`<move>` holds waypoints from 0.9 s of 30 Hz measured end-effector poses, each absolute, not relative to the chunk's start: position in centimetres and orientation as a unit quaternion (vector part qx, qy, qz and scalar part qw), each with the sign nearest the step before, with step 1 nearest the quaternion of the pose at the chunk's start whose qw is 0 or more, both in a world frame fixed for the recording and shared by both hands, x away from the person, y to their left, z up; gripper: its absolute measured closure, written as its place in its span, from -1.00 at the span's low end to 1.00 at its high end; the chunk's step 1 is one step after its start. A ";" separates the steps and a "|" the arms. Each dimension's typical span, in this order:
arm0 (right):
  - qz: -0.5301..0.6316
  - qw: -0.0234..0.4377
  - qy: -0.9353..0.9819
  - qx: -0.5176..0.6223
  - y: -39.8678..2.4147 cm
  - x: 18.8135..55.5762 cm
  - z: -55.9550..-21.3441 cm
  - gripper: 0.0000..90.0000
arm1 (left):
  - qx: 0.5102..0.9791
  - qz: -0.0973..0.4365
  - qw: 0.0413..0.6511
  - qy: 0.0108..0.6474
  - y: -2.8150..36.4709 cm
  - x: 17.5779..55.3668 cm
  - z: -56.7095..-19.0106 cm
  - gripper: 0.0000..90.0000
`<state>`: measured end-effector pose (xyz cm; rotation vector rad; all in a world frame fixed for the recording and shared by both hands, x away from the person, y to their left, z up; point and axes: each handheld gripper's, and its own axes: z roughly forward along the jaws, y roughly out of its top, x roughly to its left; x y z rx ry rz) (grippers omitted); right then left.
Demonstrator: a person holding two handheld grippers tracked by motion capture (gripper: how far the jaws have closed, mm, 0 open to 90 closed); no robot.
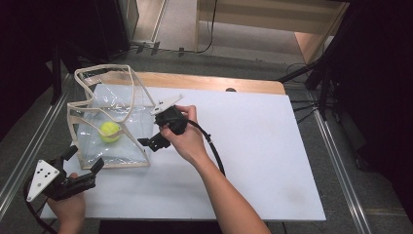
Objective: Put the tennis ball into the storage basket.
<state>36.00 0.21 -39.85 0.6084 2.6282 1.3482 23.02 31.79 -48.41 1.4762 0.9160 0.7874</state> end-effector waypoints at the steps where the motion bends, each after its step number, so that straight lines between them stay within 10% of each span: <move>1: 0.449 0.062 0.867 0.206 0.0 35.8 -40.4 -1.00 | 0.631 0.337 0.578 0.392 31.8 23.0 -48.4 -0.88; 27: 0.464 0.074 0.848 0.244 -4.0 33.7 -45.6 -1.00 | 0.633 0.337 0.576 0.393 31.8 23.0 -48.4 -0.88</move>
